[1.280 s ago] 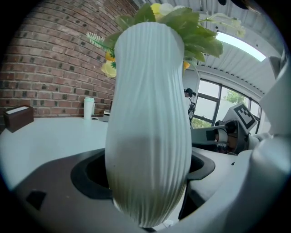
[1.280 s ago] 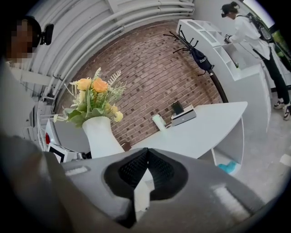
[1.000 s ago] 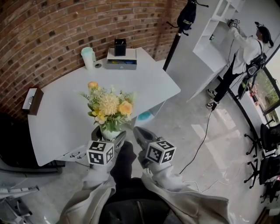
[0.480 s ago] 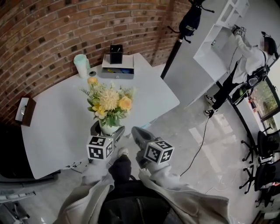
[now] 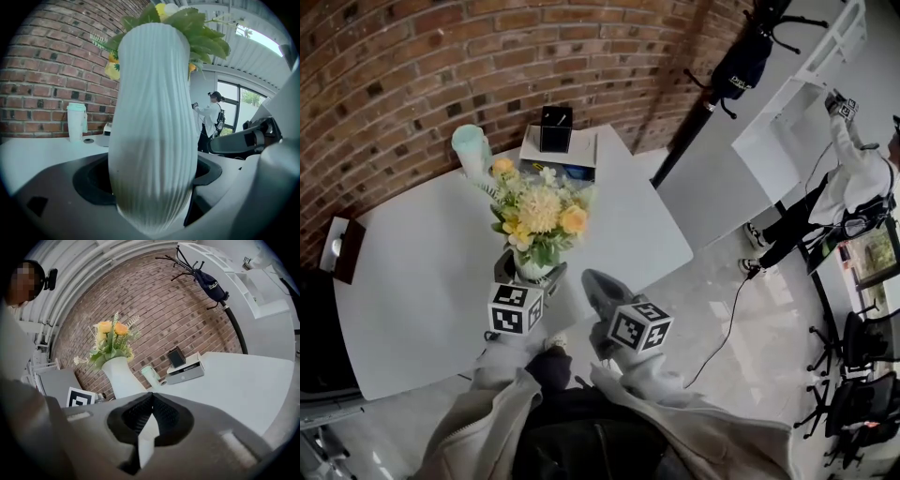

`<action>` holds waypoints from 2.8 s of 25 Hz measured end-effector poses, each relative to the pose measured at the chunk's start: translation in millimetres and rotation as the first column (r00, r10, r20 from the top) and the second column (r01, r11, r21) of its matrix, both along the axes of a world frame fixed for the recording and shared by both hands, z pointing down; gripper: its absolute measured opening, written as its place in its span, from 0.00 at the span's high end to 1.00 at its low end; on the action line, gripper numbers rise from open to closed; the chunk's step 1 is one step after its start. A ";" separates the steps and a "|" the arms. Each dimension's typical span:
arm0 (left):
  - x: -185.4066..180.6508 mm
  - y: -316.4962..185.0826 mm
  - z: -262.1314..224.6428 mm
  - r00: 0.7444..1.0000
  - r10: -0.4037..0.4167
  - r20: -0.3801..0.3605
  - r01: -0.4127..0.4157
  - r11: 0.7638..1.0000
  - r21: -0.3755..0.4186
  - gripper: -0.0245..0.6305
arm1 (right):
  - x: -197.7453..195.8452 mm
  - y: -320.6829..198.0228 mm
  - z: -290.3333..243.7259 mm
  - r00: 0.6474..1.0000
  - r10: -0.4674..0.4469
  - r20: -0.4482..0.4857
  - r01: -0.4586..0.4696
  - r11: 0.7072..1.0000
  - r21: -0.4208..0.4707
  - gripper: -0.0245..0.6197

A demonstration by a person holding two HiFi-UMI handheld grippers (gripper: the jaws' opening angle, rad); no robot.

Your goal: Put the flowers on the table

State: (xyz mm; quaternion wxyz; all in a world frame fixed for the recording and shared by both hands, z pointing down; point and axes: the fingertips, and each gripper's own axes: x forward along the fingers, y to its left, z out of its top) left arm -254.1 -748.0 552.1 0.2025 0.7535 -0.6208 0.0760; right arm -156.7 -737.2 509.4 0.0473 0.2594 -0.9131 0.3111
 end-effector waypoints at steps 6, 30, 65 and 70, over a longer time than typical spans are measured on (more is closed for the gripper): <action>-23.4 -51.6 9.3 0.998 -0.022 0.059 0.020 0.999 0.032 0.26 | -15.9 -49.2 9.1 1.000 -0.018 -0.018 0.018 1.000 0.001 0.96; -53.9 -96.9 50.4 0.973 -0.068 0.220 0.034 0.987 0.156 0.26 | -30.4 -101.7 41.1 0.995 -0.030 -0.100 0.029 1.000 -0.003 0.96; -44.6 -20.3 11.7 0.995 -0.104 -0.010 0.104 0.989 0.109 0.08 | -29.2 -95.7 31.9 0.995 -0.094 -0.020 0.093 0.995 -0.023 0.96; -33.3 11.4 -1.7 0.980 -0.201 -0.012 0.201 0.977 0.072 0.40 | -33.7 -76.8 25.4 0.985 -0.174 -0.010 0.174 0.984 -0.030 0.96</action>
